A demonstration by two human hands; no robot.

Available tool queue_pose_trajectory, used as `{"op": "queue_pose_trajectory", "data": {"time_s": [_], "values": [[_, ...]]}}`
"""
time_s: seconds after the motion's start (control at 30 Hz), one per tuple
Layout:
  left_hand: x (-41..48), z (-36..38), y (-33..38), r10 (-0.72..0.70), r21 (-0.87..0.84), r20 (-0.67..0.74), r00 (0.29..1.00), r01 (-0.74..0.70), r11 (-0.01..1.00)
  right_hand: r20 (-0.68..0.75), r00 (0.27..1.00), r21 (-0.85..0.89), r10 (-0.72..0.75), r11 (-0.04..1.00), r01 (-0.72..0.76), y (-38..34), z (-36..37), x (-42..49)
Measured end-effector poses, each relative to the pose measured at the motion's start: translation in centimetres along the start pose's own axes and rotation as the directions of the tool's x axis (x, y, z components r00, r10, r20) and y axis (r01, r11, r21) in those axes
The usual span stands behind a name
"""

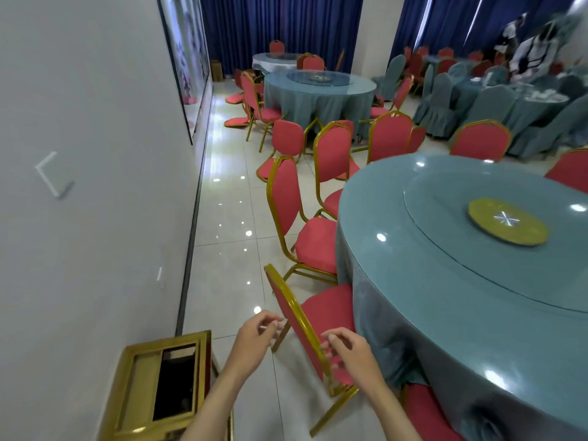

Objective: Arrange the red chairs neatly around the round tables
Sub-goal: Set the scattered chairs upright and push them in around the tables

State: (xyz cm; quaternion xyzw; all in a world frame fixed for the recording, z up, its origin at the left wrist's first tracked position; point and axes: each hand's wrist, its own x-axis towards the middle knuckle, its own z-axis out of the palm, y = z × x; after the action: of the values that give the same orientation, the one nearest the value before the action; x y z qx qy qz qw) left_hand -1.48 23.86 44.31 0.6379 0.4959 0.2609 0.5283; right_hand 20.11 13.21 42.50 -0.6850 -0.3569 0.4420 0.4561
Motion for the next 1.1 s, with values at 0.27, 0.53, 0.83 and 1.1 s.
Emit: {"op": "queue_pose_trajectory", "data": {"time_s": [0.27,0.53,0.83,1.1], "values": [[13.5,-0.5,3.3,0.025,0.093,0.079,0.997,-0.032,0.995,-0.083,0.991,0.115,0.103,0.989,-0.093,-1.3,-0.6,9.1],[22.0,-0.1,4.1,0.039,0.113,0.2,0.979,-0.063,0.992,-0.211,0.969,0.101,0.127,0.989,-0.108,-2.3,-2.9,14.1],[26.6,-0.2,1.8,0.017,0.188,0.369,0.929,-0.093,0.978,-0.258,0.905,0.1,0.338,0.941,-0.323,0.7,-1.5,13.4],[26.9,0.7,-2.3,0.074,0.301,0.396,0.915,-0.205,0.931,-0.211,0.83,-0.068,0.516,0.839,-0.539,3.6,5.8,10.2]]}}
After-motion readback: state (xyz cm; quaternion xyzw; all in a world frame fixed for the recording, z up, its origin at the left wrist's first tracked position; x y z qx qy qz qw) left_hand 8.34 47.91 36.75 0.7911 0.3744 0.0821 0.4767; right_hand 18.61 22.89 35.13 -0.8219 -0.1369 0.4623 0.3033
